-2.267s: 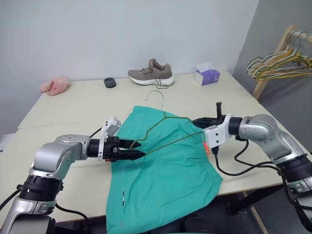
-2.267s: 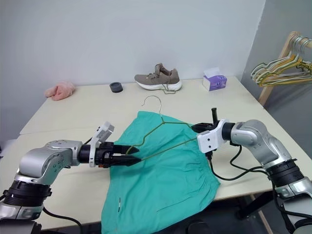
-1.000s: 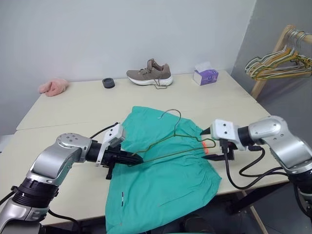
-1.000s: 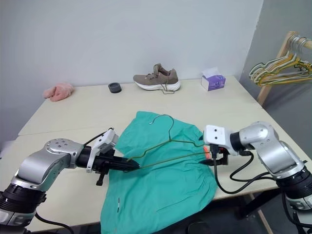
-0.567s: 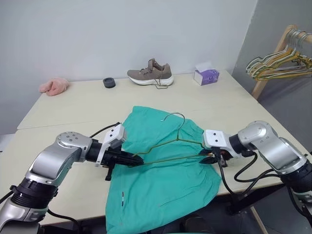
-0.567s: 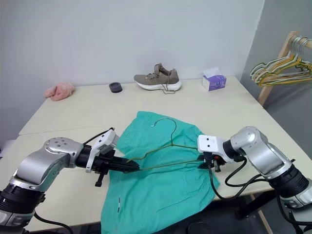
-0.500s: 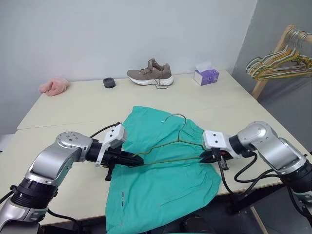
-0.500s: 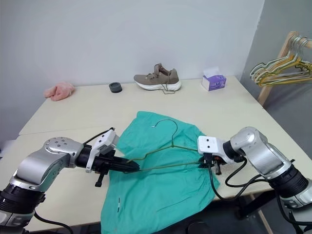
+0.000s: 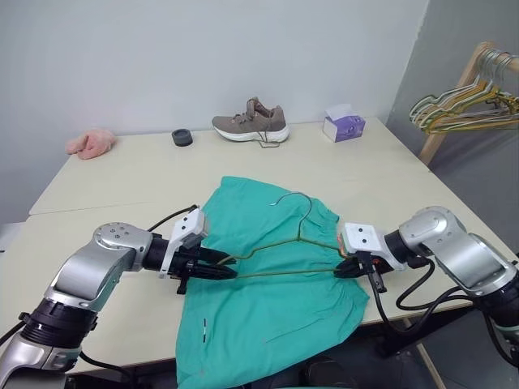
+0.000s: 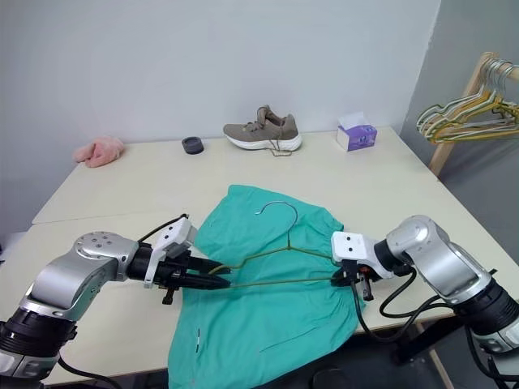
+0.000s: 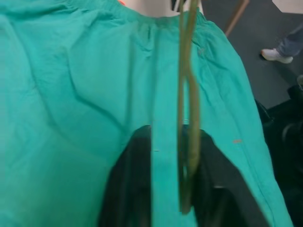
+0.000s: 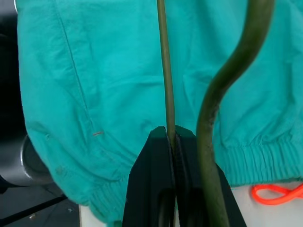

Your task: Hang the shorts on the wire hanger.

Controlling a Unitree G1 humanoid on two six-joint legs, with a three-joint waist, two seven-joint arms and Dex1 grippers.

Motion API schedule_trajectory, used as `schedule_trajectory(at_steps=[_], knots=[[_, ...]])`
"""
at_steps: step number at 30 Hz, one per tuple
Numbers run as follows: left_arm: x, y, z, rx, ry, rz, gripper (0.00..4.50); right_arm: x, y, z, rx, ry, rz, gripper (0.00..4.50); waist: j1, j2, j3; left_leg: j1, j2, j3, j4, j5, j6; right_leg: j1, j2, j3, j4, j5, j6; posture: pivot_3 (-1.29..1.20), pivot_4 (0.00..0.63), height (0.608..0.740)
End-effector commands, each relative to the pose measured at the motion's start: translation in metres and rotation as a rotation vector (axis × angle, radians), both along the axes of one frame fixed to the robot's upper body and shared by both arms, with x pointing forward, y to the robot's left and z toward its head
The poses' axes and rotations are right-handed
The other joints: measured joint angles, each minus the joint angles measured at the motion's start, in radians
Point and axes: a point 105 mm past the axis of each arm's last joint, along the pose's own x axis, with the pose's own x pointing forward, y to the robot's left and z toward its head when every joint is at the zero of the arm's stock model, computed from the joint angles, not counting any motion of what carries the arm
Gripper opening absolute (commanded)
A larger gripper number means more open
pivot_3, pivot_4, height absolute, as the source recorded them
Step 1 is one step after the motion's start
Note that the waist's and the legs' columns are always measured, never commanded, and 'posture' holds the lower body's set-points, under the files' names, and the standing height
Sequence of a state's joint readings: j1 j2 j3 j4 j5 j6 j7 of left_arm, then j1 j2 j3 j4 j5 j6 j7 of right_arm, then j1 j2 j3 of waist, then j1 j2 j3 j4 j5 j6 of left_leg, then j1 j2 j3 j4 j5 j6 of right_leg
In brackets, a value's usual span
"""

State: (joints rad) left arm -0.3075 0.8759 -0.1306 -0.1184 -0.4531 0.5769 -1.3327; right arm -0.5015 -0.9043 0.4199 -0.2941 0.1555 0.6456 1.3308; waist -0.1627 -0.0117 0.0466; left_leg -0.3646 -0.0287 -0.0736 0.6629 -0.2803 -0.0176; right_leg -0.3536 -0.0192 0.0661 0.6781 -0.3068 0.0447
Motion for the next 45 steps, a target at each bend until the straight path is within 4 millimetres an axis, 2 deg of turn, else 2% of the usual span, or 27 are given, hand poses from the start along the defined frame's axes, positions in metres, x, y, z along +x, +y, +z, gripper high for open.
schedule_trajectory(at_steps=[1,5,9,10,13,15,17,18,21,24,30,37,45], knots=[[0.015,0.006,0.011,-0.032,-0.073,0.081,2.53,-0.004,-0.002,0.012,0.043,-0.007,-0.012,0.0,0.0,0.0,0.0,0.0,0.0,0.0,0.0,0.0,0.0,0.0,0.0,0.0,0.0,0.0,0.0,-0.19,0.0,0.74],[0.02,0.014,0.017,-0.077,-0.062,0.14,2.53,-0.013,-0.007,0.01,0.078,0.032,-0.068,0.0,-0.001,0.0,0.0,0.0,0.0,-0.001,0.0,0.0,0.0,0.0,0.0,-0.001,0.0,0.0,0.0,-0.21,0.0,0.74],[0.027,0.025,0.022,-0.096,-0.069,0.209,2.53,-0.02,-0.023,0.004,0.086,0.069,-0.174,0.0,-0.001,0.0,0.0,-0.001,0.0,-0.001,0.0,0.0,0.0,0.0,0.0,-0.001,-0.001,0.0,0.0,-0.22,0.0,0.74],[0.035,0.03,0.024,-0.109,-0.086,0.265,2.53,-0.021,-0.029,0.004,0.095,0.079,-0.223,0.0,-0.001,0.0,0.0,-0.001,0.0,-0.001,0.0,0.0,0.0,0.0,0.0,-0.001,-0.001,0.0,0.001,-0.23,0.0,0.74],[0.046,0.037,0.026,-0.132,-0.096,0.331,3.05,-0.022,-0.046,0.003,0.117,0.094,-0.345,0.0,-0.001,-0.002,0.001,-0.001,0.0,-0.001,0.0,0.0,0.0,0.0,0.0,-0.001,-0.001,0.0,0.001,-0.24,0.0,0.74],[0.046,0.036,0.026,-0.13,-0.098,0.324,3.66,-0.025,-0.052,0.002,0.125,0.103,-0.397,0.0,-0.004,-0.001,0.001,0.0,0.0,-0.001,0.0,0.0,0.0,0.0,0.0,-0.001,-0.001,-0.001,0.001,-0.25,0.0,0.74],[0.047,0.033,0.022,-0.1,-0.146,0.301,4.33,-0.024,-0.073,-0.002,0.142,0.122,-0.539,0.0,-0.005,-0.002,0.0,0.0,0.0,0.0,0.0,0.0,0.0,0.0,0.0,-0.001,-0.001,-0.001,0.001,-0.26,0.0,0.74],[0.047,0.032,0.02,-0.086,-0.16,0.283,4.46,-0.025,-0.083,-0.004,0.149,0.129,-0.608,0.0,-0.004,-0.002,0.0,-0.001,0.0,0.0,0.0,0.0,0.0,0.001,0.0,-0.001,-0.001,-0.001,0.001,-0.27,0.0,0.74],[0.038,0.028,0.013,-0.041,-0.177,0.194,4.46,-0.028,-0.108,-0.01,0.181,0.154,-0.791,0.0,-0.005,-0.002,0.0,-0.001,0.0,0.0,0.0,-0.001,-0.001,0.001,0.0,0.0,-0.002,0.0,0.001,-0.28,0.0,0.74],[0.029,0.024,0.007,-0.007,-0.182,0.105,4.46,-0.035,-0.122,-0.016,0.199,0.191,-0.917,0.0,-0.01,-0.001,0.0,-0.001,0.0,0.001,0.0,-0.001,-0.001,0.001,0.0,0.0,-0.002,0.0,0.001,-0.29,0.0,0.74],[0.021,0.017,0.006,0.003,-0.16,0.009,4.46,-0.052,-0.127,-0.029,0.168,0.28,-0.99,0.0,-0.035,-0.001,0.0,0.0,0.0,0.002,0.0,-0.001,-0.001,0.001,0.0,0.001,-0.002,-0.001,0.001,-0.31,0.0,0.74],[0.029,0.018,0.01,0.002,-0.169,0.033,4.46,-0.06,-0.12,-0.041,0.147,0.376,-0.991,0.0,-0.056,-0.002,0.0,0.0,0.001,0.004,0.0,-0.001,-0.001,0.001,0.001,0.003,-0.002,-0.001,0.002,-0.3,0.0,0.74],[0.035,0.023,0.013,-0.007,-0.188,0.082,4.46,-0.057,-0.107,-0.031,0.157,0.377,-0.892,0.0,-0.061,-0.002,0.0,0.0,0.001,0.004,0.0,-0.001,-0.001,0.001,0.001,0.004,-0.002,-0.001,0.003,-0.3,0.0,0.74]])
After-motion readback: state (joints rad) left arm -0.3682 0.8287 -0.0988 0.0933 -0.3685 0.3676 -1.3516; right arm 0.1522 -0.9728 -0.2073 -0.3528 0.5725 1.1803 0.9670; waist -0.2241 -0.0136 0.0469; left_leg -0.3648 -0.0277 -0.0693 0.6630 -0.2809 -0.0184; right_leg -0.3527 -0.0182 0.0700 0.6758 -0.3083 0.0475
